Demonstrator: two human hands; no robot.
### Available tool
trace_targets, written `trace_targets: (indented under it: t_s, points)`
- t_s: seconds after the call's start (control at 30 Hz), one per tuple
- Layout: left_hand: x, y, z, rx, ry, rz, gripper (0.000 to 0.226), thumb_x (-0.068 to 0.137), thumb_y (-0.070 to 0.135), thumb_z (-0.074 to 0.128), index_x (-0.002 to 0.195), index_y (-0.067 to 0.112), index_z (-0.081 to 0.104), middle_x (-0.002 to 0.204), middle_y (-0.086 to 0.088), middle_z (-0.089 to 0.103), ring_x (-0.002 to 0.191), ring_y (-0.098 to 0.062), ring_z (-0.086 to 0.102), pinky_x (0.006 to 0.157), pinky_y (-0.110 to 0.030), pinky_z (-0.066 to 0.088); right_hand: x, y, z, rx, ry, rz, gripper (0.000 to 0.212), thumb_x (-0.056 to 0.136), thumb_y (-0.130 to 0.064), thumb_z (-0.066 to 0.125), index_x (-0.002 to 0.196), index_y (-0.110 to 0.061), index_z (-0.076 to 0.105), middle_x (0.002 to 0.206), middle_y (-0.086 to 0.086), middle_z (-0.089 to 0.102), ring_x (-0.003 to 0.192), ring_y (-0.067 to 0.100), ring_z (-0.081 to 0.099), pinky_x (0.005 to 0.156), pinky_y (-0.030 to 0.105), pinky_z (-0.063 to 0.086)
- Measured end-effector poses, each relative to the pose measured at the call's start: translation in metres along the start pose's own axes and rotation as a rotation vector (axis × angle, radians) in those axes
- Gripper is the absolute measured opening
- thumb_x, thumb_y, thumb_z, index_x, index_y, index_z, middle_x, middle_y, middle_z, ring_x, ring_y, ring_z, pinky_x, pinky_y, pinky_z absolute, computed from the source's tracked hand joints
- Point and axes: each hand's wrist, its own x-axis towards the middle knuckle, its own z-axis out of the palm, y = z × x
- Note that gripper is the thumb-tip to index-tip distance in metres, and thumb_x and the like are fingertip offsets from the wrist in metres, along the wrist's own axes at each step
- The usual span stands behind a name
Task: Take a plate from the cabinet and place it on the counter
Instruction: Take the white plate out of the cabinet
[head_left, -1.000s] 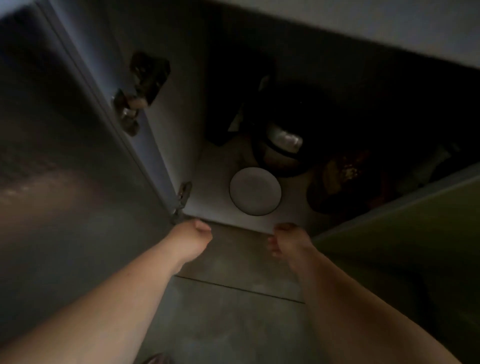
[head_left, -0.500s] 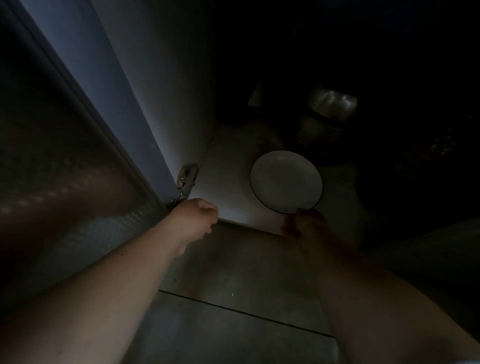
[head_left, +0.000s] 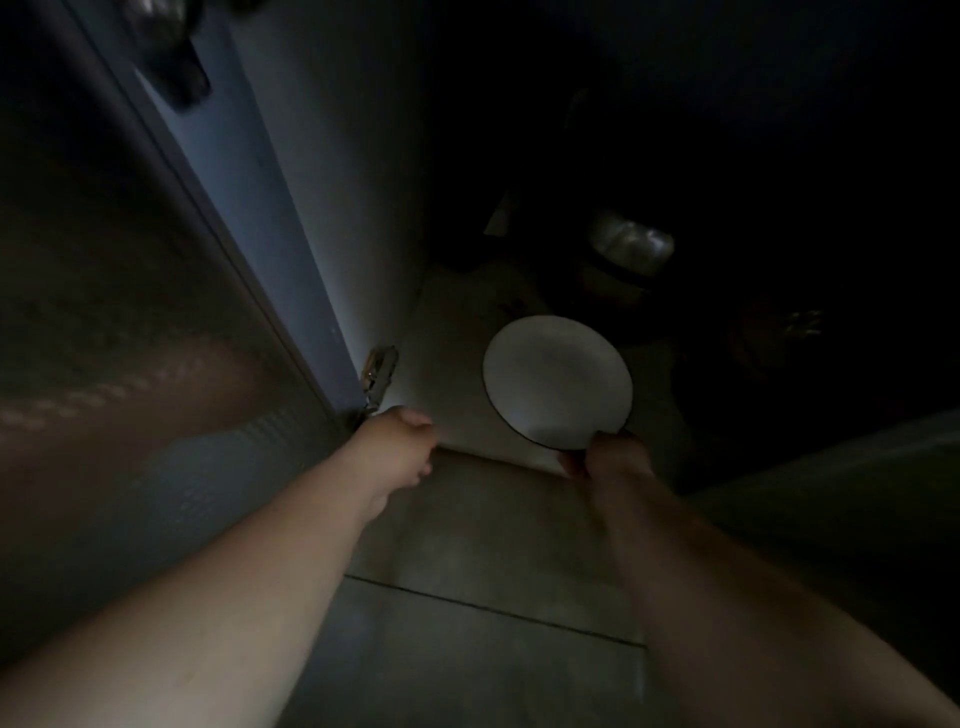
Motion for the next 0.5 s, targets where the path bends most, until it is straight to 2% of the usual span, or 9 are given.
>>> trace_targets:
  t_s: [0.03,0.1,0.17,0.2,0.27,0.33,0.43,0.5]
  points:
    - [-0.012,0.01,0.001,-0.013,-0.006,-0.011,0.032,0.091,0.016,0.047,0.122,0.011,0.053,0.084,-0.006,0.057,0.064,-0.016,0.053,0.057,-0.024,0.043,-0.016,-0.005,-0.009,0.071,0.017,0.012,0.038,0.095,-0.004,0.04,0.132,0.005,0.04,0.13,0.027,0.053,0.081,0.023,0.064,0.066,0.027,0.055]
    - [-0.038,0.031,-0.001,-0.047,-0.018,-0.035,0.043,0.092,0.019,0.046,0.135,0.012,0.043,0.097,-0.009,0.057,0.069,-0.018,0.056,0.063,-0.028,0.048,-0.054,-0.019,-0.019,0.01,0.027,0.014,0.035,0.094,-0.003,0.041,0.127,0.009,0.044,0.118,0.028,0.059,0.067,0.019,0.06,0.067,0.032,0.058]
    - [-0.073,0.055,-0.005,-0.073,-0.029,-0.07,0.052,0.093,0.025,0.047,0.143,0.015,0.034,0.109,-0.009,0.055,0.08,-0.022,0.06,0.073,-0.035,0.052,-0.101,-0.037,-0.03,-0.057,0.041,0.021,0.032,0.092,-0.004,0.042,0.121,0.008,0.049,0.087,0.019,0.063,0.062,0.02,0.06,0.072,0.037,0.058]
    - [-0.092,0.066,-0.009,-0.077,-0.032,-0.081,0.054,0.093,0.027,0.047,0.144,0.017,0.032,0.111,-0.008,0.054,0.085,-0.024,0.062,0.075,-0.036,0.053,-0.125,-0.046,-0.035,-0.081,0.046,0.029,0.032,0.091,-0.004,0.042,0.12,0.003,0.051,0.076,0.013,0.061,0.06,0.021,0.06,0.069,0.036,0.057]
    - [-0.127,0.088,-0.017,-0.08,-0.063,-0.091,0.051,0.092,0.027,0.045,0.142,0.02,0.035,0.114,-0.007,0.056,0.093,-0.026,0.062,0.071,-0.034,0.053,-0.171,-0.062,-0.045,-0.128,0.041,0.071,0.032,0.091,-0.003,0.04,0.12,-0.011,0.05,0.074,0.007,0.058,0.059,0.022,0.061,0.059,0.034,0.056]
    - [-0.163,0.107,-0.028,-0.075,-0.073,-0.094,0.046,0.09,0.023,0.043,0.135,0.021,0.044,0.122,-0.007,0.058,0.103,-0.028,0.06,0.064,-0.031,0.051,-0.214,-0.077,-0.056,-0.129,0.003,0.101,0.035,0.092,-0.003,0.039,0.122,-0.019,0.046,0.078,0.004,0.055,0.062,0.025,0.063,0.056,0.036,0.059]
    - [-0.223,0.133,-0.051,-0.059,-0.023,-0.103,0.046,0.086,0.017,0.04,0.132,0.023,0.047,0.131,-0.008,0.055,0.111,-0.03,0.056,0.056,-0.03,0.052,-0.281,-0.101,-0.075,-0.194,-0.016,0.106,0.03,0.091,-0.004,0.039,0.119,-0.014,0.047,0.074,0.009,0.058,0.07,0.034,0.067,0.072,0.051,0.06]
    - [-0.255,0.142,-0.062,-0.046,0.001,-0.122,0.046,0.088,0.014,0.037,0.132,0.022,0.046,0.129,-0.008,0.054,0.106,-0.03,0.056,0.053,-0.03,0.052,-0.314,-0.112,-0.085,-0.238,-0.035,0.1,0.026,0.091,-0.004,0.039,0.113,-0.016,0.048,0.073,0.01,0.06,0.064,0.03,0.067,0.074,0.053,0.059]
